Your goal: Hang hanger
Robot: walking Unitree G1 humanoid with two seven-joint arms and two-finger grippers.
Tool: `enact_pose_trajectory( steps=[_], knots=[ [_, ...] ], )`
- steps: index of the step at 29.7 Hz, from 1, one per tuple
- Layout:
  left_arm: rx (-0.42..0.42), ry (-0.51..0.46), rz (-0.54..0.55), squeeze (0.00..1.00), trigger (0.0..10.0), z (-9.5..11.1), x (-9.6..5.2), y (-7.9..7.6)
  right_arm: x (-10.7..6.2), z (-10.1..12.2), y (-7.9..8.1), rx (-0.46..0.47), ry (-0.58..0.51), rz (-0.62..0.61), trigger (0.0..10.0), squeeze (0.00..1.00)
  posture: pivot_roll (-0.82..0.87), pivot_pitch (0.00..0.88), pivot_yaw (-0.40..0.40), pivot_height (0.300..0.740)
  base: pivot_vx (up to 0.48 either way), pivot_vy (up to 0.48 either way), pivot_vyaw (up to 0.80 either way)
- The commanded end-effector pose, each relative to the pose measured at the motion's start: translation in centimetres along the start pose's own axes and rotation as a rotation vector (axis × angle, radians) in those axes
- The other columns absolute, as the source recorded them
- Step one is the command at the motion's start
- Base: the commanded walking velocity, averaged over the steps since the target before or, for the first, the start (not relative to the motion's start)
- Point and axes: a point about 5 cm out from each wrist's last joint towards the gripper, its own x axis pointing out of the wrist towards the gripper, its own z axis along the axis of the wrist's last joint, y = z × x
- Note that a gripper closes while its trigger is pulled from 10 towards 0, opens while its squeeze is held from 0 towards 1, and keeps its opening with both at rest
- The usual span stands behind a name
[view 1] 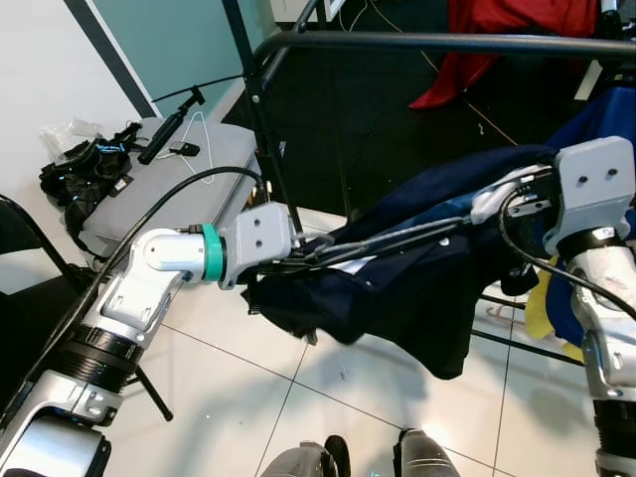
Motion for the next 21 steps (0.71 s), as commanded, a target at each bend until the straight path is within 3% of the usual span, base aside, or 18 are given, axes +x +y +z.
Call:
enact_pose_trajectory(
  steps=[1,2,3,4,5,7,9,10,12,16,18,21],
  knots=[
    [-0.026,0.06,-0.015,0.0,10.0,-1.4,-0.3,-0.8,0.2,1.4,-0.7,-0.008,-0.064,-0.019,0.0,0.0,-0.19,0.097,0.225,0.74,0.0,0.0,0.0],
    [-0.047,0.047,0.015,0.0,10.0,-1.3,0.8,-1.0,0.5,2.4,-0.2,0.018,-0.102,0.022,0.0,0.0,-0.2,0.098,0.226,0.74,0.0,0.0,0.0],
    [-0.047,0.047,0.015,0.0,10.0,-1.3,0.8,-1.0,0.5,2.4,-0.2,0.018,-0.102,0.022,0.0,0.0,-0.2,0.098,0.226,0.74,0.0,0.0,0.0],
    [-0.085,0.003,0.047,0.0,10.0,-0.5,2.6,-1.2,0.7,3.6,1.5,0.07,-0.151,0.104,0.0,0.0,-0.21,0.099,0.217,0.74,0.0,0.0,0.0],
    [-0.085,0.003,0.047,0.0,10.0,-0.5,2.6,-1.2,0.7,3.6,1.5,0.07,-0.151,0.104,0.0,0.0,-0.21,0.099,0.217,0.74,0.0,0.0,0.0],
    [-0.085,-0.025,0.077,0.0,10.0,0.8,5.7,-1.9,1.0,6.0,4.4,0.157,-0.231,0.216,0.0,0.0,-0.21,0.102,0.214,0.74,0.0,0.0,0.0],
    [-0.085,-0.025,0.077,0.0,10.0,0.8,5.7,-1.9,1.0,6.0,4.4,0.157,-0.231,0.216,0.0,0.0,-0.21,0.102,0.214,0.74,0.0,0.0,0.0],
    [-0.096,-0.019,0.096,0.0,10.0,1.1,6.8,-2.0,1.2,7.1,5.0,0.2,-0.268,0.239,0.0,0.0,-0.21,0.104,0.211,0.74,0.0,0.0,0.0],
    [-0.11,-0.004,0.129,0.0,10.0,1.3,7.6,-2.0,1.5,8.0,5.0,0.239,-0.294,0.245,0.0,0.0,-0.21,0.104,0.207,0.74,0.0,0.0,0.0],
    [-0.136,0.024,0.188,0.0,10.0,1.3,8.2,-1.8,1.6,8.7,4.7,0.271,-0.316,0.247,0.0,0.0,-0.21,0.104,0.204,0.74,0.0,0.0,0.0],
    [-0.161,0.042,0.232,0.0,10.0,0.6,7.2,-1.0,1.5,7.5,3.5,0.218,-0.276,0.221,0.0,0.0,-0.21,0.111,0.2,0.74,0.0,0.0,0.0],
    [-0.164,0.049,0.244,0.0,10.0,0.3,6.8,-0.7,1.4,7.0,3.0,0.198,-0.258,0.21,0.0,0.0,-0.21,0.111,0.2,0.74,0.0,0.0,0.0]
  ],
)
